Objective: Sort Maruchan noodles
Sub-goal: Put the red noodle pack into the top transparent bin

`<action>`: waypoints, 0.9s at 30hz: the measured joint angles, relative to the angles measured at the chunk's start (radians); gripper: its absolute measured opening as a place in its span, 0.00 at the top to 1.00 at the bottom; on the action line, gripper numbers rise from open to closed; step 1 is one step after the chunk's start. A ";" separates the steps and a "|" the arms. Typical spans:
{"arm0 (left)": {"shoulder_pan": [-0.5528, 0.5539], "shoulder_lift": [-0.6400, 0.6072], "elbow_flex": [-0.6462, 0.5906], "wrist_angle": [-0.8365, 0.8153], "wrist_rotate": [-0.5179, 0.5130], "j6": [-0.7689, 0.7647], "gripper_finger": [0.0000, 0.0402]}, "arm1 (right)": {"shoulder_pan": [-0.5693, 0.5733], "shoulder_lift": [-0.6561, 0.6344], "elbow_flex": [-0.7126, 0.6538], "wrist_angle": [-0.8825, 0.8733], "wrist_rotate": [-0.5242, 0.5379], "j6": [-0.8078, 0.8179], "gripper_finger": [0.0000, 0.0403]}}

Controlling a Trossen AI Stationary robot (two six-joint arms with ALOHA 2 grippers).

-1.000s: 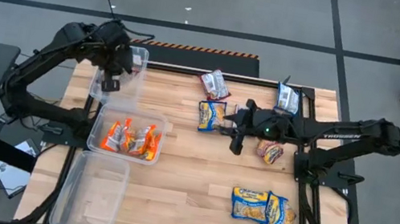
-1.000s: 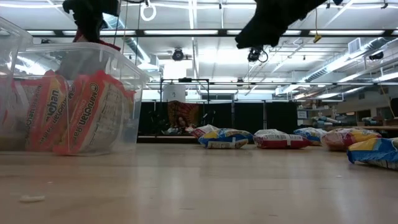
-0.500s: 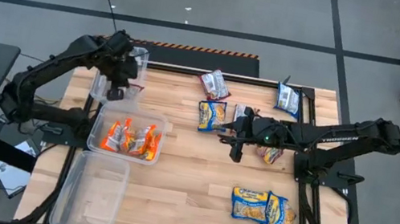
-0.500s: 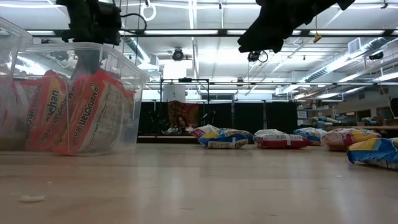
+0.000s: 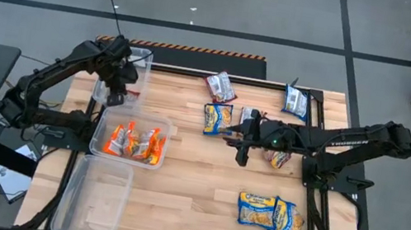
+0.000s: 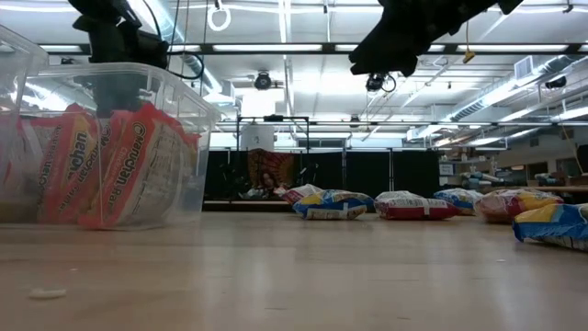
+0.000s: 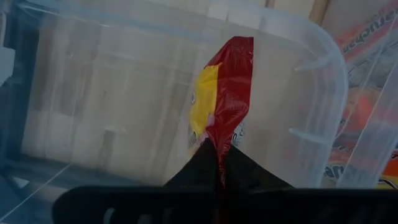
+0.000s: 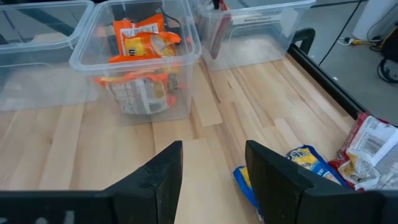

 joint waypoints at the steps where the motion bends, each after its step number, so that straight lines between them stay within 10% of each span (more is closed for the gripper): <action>1: 0.000 0.000 0.000 -0.004 -0.001 0.000 0.97 | -0.002 0.000 0.000 0.001 0.001 0.000 0.55; 27: -0.004 0.000 0.080 -0.113 -0.063 -0.063 0.69 | -0.035 0.000 0.000 0.002 0.003 -0.019 0.56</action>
